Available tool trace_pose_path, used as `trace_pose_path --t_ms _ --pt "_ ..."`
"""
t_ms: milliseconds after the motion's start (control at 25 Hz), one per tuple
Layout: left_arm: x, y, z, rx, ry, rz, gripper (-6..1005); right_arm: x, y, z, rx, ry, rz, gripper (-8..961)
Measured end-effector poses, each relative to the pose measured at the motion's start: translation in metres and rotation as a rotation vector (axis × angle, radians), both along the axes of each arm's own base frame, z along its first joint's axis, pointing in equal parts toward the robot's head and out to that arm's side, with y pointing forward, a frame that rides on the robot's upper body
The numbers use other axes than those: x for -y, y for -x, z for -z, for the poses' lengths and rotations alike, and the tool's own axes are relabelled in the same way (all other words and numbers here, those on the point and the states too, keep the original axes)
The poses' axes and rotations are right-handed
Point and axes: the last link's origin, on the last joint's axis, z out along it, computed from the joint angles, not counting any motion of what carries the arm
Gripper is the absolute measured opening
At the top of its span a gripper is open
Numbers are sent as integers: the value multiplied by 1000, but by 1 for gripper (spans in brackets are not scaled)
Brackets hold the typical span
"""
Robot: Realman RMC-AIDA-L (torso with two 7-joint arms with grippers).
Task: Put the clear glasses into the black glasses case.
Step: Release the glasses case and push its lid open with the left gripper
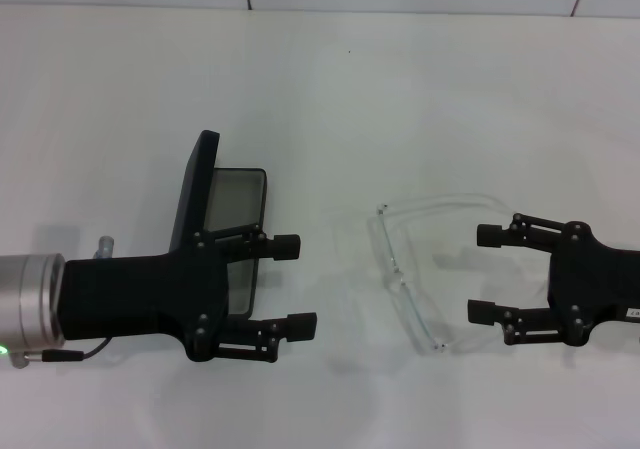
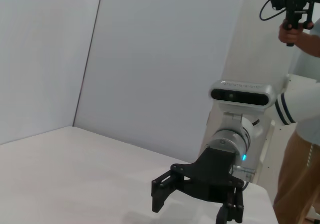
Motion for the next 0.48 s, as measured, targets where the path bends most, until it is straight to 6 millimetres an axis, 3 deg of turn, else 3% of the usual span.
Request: trace_pose_path --t_ms 480 --pt "1 1 1 -1 -2 -4 890 0 0 4 1 0 11 854"
